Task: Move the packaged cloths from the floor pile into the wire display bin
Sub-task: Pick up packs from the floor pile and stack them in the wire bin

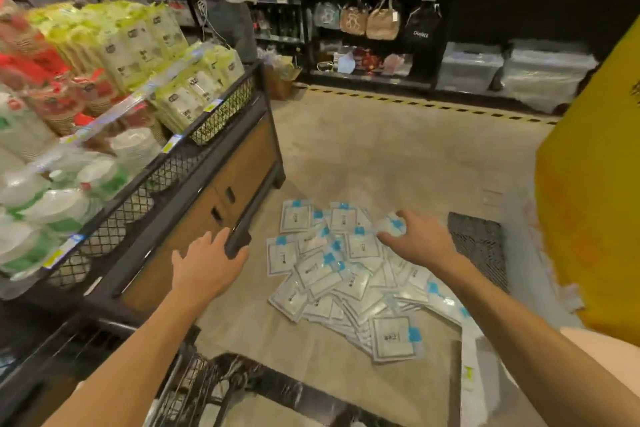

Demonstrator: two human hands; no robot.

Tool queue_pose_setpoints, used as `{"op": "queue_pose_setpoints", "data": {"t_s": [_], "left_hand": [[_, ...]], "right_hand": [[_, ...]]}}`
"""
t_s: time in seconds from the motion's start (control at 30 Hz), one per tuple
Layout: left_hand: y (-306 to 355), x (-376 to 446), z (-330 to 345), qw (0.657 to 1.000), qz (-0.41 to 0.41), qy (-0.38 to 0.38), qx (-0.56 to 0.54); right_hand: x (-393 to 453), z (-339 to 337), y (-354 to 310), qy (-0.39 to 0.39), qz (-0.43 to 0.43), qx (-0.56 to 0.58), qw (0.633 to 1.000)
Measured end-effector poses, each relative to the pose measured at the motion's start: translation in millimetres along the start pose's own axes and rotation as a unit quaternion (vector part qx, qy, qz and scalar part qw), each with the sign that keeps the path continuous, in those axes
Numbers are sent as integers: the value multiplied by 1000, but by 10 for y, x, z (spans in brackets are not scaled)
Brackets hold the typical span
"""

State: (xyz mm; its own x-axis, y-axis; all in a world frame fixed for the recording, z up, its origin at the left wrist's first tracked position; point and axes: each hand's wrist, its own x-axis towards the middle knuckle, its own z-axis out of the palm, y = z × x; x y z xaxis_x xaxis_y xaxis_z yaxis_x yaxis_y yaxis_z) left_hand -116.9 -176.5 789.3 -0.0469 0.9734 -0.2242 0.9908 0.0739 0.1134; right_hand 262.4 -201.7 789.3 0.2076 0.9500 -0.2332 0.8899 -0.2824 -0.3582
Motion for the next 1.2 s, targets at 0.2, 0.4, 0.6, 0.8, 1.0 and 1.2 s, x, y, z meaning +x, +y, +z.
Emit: {"op": "queue_pose_setpoints", "data": {"t_s": [0.2, 0.4, 0.6, 0.8, 1.0, 1.2], "left_hand": [[161, 646, 196, 999, 13, -41, 15], [227, 1544, 575, 993, 42, -109, 29], [329, 2533, 939, 984, 105, -136, 54], [338, 3587, 1844, 974, 148, -163, 61], [469, 4385, 3450, 964, 146, -199, 93], [426, 5153, 5412, 956, 148, -233, 96]], "right_hand": [[392, 201, 230, -32, 46, 16, 998], [814, 495, 290, -53, 127, 28, 990], [1388, 881, 171, -80, 217, 44, 972], [2248, 1705, 273, -99, 263, 58, 958], [3124, 3238, 881, -140, 291, 53, 945], [3818, 5101, 1635, -150, 318, 83, 933]]}}
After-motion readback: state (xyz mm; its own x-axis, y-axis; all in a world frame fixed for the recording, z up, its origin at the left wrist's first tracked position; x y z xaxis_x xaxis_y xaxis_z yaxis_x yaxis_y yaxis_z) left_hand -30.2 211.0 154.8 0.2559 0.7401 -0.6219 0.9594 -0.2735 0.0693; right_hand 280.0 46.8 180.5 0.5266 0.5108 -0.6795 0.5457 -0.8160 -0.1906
